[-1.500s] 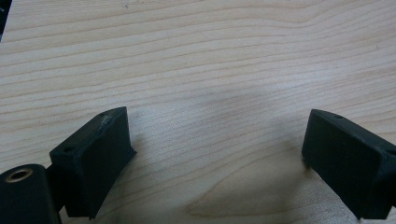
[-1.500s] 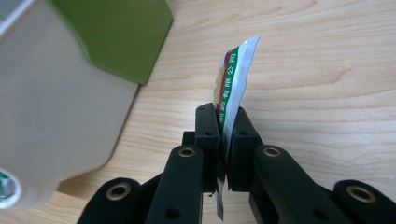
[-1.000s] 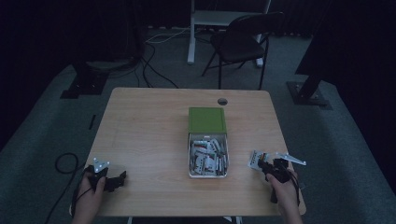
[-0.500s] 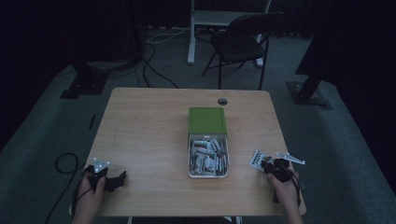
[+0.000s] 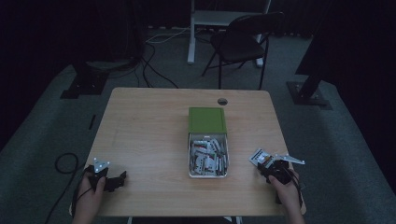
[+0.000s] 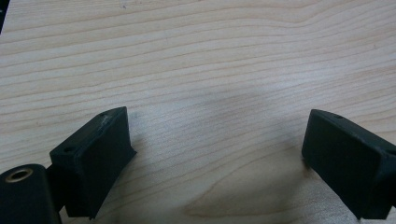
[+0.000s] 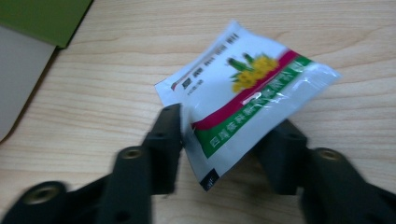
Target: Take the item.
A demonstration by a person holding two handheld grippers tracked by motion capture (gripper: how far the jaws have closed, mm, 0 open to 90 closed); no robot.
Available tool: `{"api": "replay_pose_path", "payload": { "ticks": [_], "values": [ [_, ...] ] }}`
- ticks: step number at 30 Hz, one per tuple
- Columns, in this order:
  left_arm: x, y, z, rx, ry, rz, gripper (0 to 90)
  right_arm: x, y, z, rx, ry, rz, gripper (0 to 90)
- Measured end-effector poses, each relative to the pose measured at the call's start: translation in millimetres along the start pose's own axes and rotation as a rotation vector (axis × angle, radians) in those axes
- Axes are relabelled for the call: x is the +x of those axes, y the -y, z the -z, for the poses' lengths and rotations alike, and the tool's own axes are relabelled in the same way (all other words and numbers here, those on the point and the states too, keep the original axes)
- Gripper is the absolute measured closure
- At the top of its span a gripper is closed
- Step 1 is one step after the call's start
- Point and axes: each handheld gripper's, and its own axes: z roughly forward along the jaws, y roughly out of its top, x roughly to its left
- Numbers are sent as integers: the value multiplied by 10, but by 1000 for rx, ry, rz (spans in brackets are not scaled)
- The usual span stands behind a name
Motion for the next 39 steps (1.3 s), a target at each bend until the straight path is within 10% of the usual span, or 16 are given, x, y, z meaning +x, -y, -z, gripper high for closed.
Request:
{"api": "replay_pose_path", "payload": {
  "ticks": [13,39],
  "values": [
    [0,0,0,0,0,0,89,10,4,134,-15,-2,32,358],
    [1,0,1,1,0,-1,89,304,0,79,-43,-204,193,207]
  ]
}}
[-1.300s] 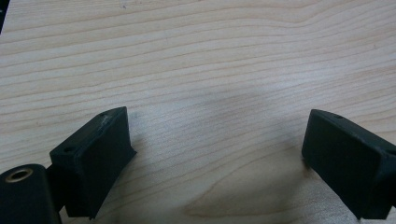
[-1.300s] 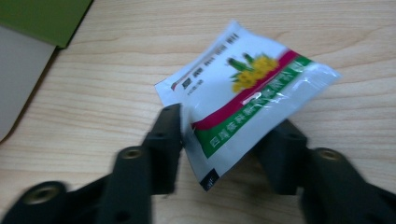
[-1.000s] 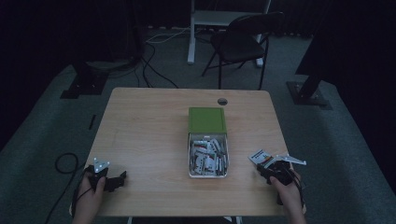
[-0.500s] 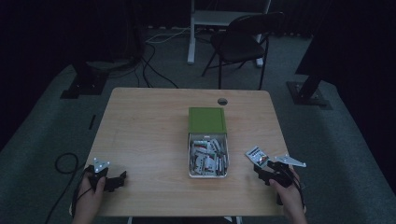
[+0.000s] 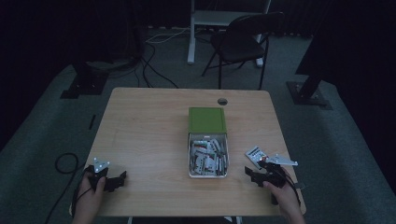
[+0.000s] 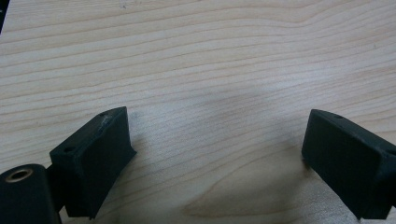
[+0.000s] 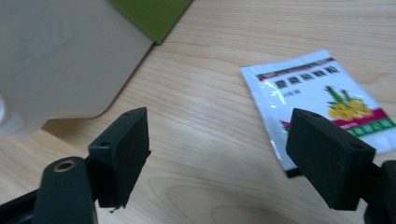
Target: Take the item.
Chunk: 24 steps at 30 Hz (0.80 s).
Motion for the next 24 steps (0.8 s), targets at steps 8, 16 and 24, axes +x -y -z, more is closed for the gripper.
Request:
{"api": "replay_pose_path", "payload": {
  "ticks": [8,16,24],
  "values": [
    [-1,0,-1,-1,0,1,89,87,0,-50,20,-47,70,190],
    [-1,0,-1,-1,0,1,89,150,19,-101,41,-94,123,153],
    [-1,0,-1,-1,0,1,89,195,33,-132,39,-153,146,150]
  ]
}}
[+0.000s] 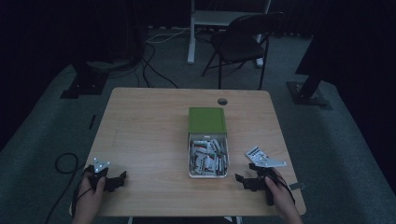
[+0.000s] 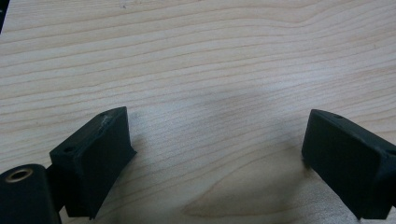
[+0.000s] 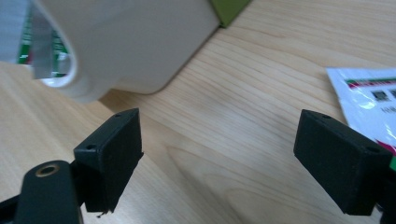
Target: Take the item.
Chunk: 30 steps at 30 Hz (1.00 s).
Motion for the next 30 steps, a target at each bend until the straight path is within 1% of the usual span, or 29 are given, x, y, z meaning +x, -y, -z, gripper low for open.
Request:
{"api": "replay_pose_path", "payload": {
  "ticks": [2,3,7,10,12,14,18,21,24,27,30],
  "values": [
    [0,0,0,0,0,0,89,12,-2,-9,9,-3,6,149],
    [0,0,0,0,0,0,89,17,0,-18,15,-1,18,150],
    [1,0,0,1,0,-1,89,47,28,-50,60,-17,70,149],
    [0,0,0,0,0,0,89,67,56,-86,69,-7,100,149],
    [0,0,0,0,0,0,89,82,67,-105,76,-13,112,150],
    [0,0,0,0,0,0,89,96,74,-126,87,-15,113,143],
    [0,0,0,0,0,0,89,113,63,-150,92,-11,131,140],
    [1,0,1,1,0,-2,89,129,77,-170,83,4,164,136],
    [0,0,1,1,0,-2,89,144,77,-179,89,12,186,136],
    [0,1,0,0,0,-2,89,166,80,-189,100,25,225,126],
    [0,1,0,0,0,-2,89,166,80,-190,100,24,226,125]
  ]
}}
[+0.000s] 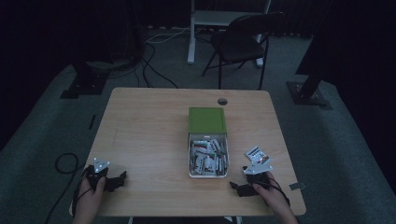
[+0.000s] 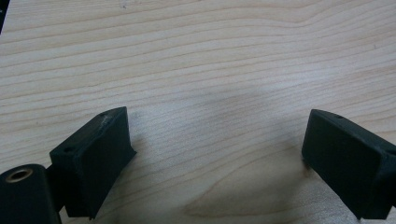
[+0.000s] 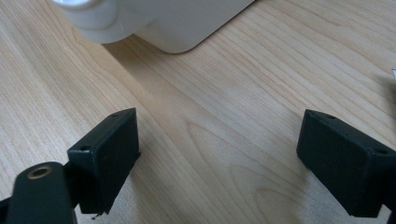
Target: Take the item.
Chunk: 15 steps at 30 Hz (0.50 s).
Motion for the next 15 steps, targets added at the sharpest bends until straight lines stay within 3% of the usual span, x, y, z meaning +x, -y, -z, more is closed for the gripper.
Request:
{"api": "replay_pose_path", "payload": {
  "ticks": [15],
  "values": [
    [-12,-7,-6,3,-7,8,84,2,1,0,0,1,-3,125]
  ]
}}
